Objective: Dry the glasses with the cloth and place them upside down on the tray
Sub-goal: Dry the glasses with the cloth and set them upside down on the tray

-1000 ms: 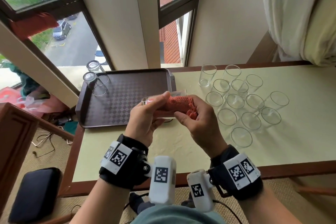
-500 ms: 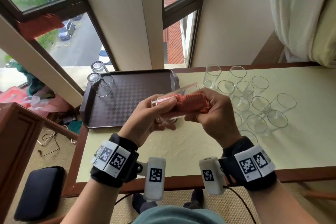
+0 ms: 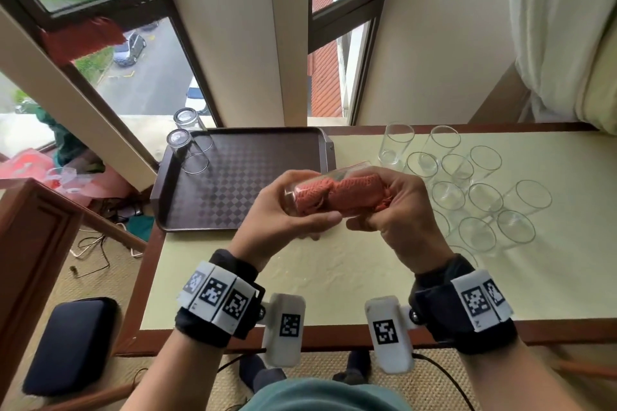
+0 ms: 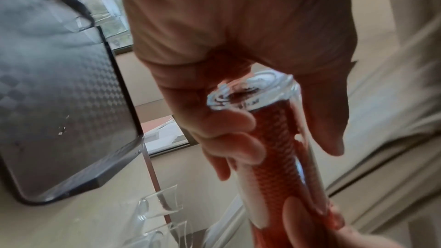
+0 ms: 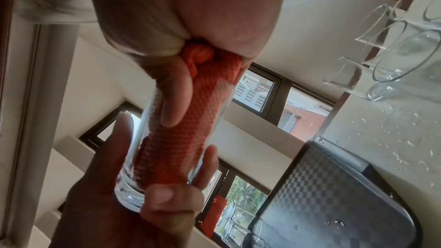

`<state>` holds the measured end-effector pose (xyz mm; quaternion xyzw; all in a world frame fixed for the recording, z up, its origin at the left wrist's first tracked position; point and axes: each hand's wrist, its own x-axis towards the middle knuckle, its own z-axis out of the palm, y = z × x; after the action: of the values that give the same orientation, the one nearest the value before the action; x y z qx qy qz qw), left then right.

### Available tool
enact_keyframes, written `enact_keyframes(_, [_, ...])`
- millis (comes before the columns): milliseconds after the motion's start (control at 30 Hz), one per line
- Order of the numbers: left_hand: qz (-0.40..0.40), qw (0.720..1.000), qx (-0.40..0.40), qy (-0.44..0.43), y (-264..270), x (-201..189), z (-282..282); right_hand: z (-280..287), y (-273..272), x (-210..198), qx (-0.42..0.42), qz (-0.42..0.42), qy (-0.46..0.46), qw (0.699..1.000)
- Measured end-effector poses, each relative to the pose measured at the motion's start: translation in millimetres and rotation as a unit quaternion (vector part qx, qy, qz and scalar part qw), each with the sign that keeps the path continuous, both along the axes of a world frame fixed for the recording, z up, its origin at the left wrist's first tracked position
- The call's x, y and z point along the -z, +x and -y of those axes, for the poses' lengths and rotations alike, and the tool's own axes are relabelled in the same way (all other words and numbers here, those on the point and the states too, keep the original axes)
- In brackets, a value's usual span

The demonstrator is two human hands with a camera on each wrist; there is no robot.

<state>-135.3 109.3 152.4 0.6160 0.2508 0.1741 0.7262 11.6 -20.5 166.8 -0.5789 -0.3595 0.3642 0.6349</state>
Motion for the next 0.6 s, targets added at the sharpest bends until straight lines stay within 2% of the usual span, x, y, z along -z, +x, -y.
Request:
enact_keyframes(67, [-0.022, 0.999, 0.014, -0.048, -2, 0, -4, 1, -3, 1, -0.021, 0.015, -0.006, 1.000])
enact_keyframes(200, [0.018, 0.997, -0.029, -0.063, -5, -1, -2, -3, -1, 0, -0.047, 0.047, -0.010, 0.998])
enact_keyframes(267, [0.039, 0.998, -0.050, -0.024, -5, -3, 0, -5, -2, -1, -0.044, 0.036, 0.002, 0.998])
enact_keyframes(367, [0.055, 0.994, -0.053, 0.082, -5, -4, 2, -6, -2, -2, -0.030, 0.003, 0.013, 0.999])
enact_keyframes(433, [0.062, 0.991, -0.047, 0.106, -6, -3, 6, -6, -1, -5, -0.031, -0.001, 0.016, 0.999])
enact_keyframes(600, [0.058, 0.995, -0.017, -0.078, -7, 3, 1, -5, -5, -8, -0.027, 0.063, 0.016, 0.998])
